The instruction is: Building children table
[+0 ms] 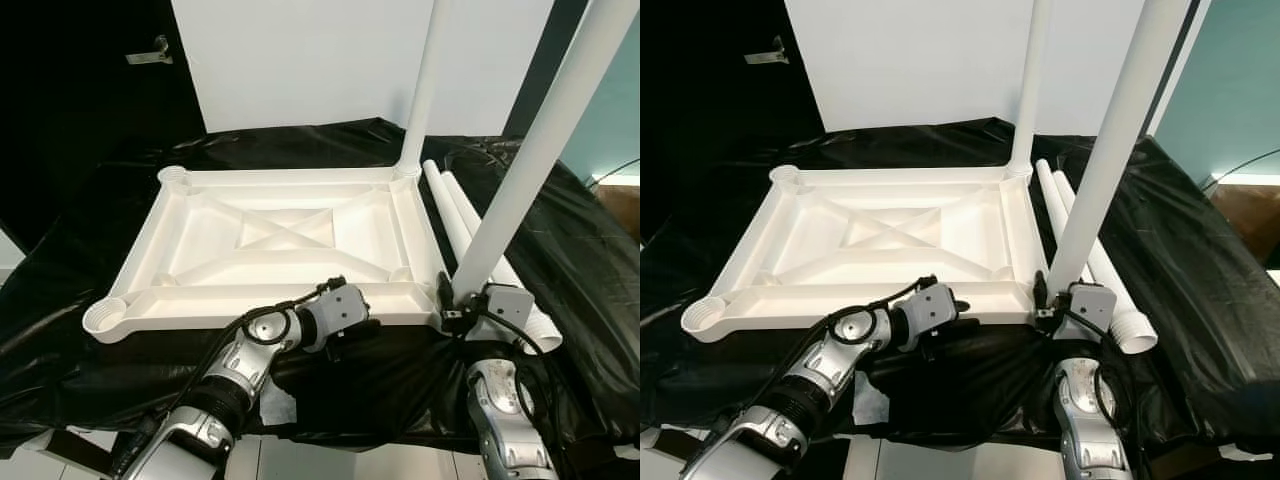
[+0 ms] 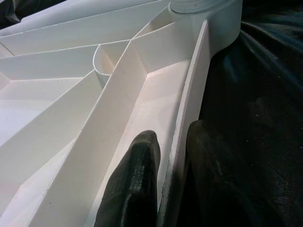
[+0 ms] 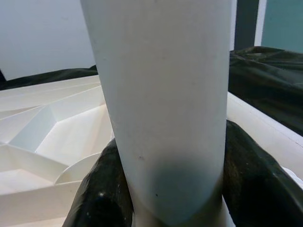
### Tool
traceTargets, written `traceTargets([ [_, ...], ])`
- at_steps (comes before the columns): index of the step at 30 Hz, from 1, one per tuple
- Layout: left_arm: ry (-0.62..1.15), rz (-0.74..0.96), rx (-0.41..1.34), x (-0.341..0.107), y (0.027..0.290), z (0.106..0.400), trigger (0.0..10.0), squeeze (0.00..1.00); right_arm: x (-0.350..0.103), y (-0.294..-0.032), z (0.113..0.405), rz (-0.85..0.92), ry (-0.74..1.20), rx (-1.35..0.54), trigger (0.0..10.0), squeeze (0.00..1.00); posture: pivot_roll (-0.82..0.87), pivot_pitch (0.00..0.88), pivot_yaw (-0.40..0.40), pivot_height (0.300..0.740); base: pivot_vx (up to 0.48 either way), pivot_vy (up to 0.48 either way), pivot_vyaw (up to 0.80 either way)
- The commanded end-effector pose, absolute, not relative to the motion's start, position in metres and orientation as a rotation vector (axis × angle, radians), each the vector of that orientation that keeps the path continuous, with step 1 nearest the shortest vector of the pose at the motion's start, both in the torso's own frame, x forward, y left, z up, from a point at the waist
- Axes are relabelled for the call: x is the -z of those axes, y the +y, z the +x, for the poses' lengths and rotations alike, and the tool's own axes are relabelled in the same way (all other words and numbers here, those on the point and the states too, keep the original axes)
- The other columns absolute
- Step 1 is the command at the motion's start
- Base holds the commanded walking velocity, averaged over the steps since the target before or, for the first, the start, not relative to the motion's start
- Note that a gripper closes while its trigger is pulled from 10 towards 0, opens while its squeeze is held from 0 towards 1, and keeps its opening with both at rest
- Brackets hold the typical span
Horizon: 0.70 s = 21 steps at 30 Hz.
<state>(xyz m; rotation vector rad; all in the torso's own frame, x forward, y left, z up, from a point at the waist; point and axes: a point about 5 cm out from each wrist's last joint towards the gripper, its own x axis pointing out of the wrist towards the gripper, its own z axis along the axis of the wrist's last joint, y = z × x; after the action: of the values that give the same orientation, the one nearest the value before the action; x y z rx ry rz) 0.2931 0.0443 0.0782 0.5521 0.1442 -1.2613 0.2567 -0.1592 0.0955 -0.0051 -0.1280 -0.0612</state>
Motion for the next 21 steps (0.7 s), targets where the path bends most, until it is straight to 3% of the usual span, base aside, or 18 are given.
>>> traceTargets([
  [1,0.328,0.552,1.27,-0.04,0.047,0.274,10.0,0.0,-0.081,-0.149,0.256,-0.003,-0.052,0.032,10.0,0.0,-0.05,0.028,-0.014,0.74,0.0,0.0,0.0],
  [2,0.333,0.551,1.267,-0.039,0.049,0.274,10.0,0.0,-0.083,-0.145,0.256,-0.012,-0.071,-0.004,10.0,1.0,-0.05,0.028,-0.015,0.74,0.0,0.0,0.0],
  [7,0.336,0.551,1.264,-0.038,0.05,0.273,10.0,0.0,-0.086,-0.139,0.258,-0.039,-0.075,-0.114,10.0,1.0,-0.06,0.027,-0.017,0.74,0.0,0.0,0.0],
  [8,0.335,0.551,1.262,-0.038,0.049,0.274,10.0,0.0,-0.085,-0.141,0.257,-0.054,-0.068,-0.164,10.0,0.69,-0.06,0.027,-0.018,0.74,0.0,0.0,0.0],
  [10,0.335,0.55,1.261,-0.039,0.049,0.274,10.0,0.0,-0.085,-0.143,0.257,-0.064,-0.063,-0.196,10.0,0.69,-0.06,0.027,-0.018,0.74,0.0,0.0,0.0],
  [11,0.332,0.549,1.26,-0.039,0.049,0.275,10.0,0.0,-0.085,-0.153,0.255,-0.11,-0.05,-0.306,10.0,0.0,-0.06,0.025,-0.017,0.74,0.0,0.0,0.0],
  [21,0.327,0.556,1.26,-0.041,0.048,0.278,10.0,0.0,-0.109,-0.212,0.262,-0.237,-0.01,-0.506,10.0,0.0,-0.08,0.019,-0.013,0.74,0.0,0.0,0.0],
])
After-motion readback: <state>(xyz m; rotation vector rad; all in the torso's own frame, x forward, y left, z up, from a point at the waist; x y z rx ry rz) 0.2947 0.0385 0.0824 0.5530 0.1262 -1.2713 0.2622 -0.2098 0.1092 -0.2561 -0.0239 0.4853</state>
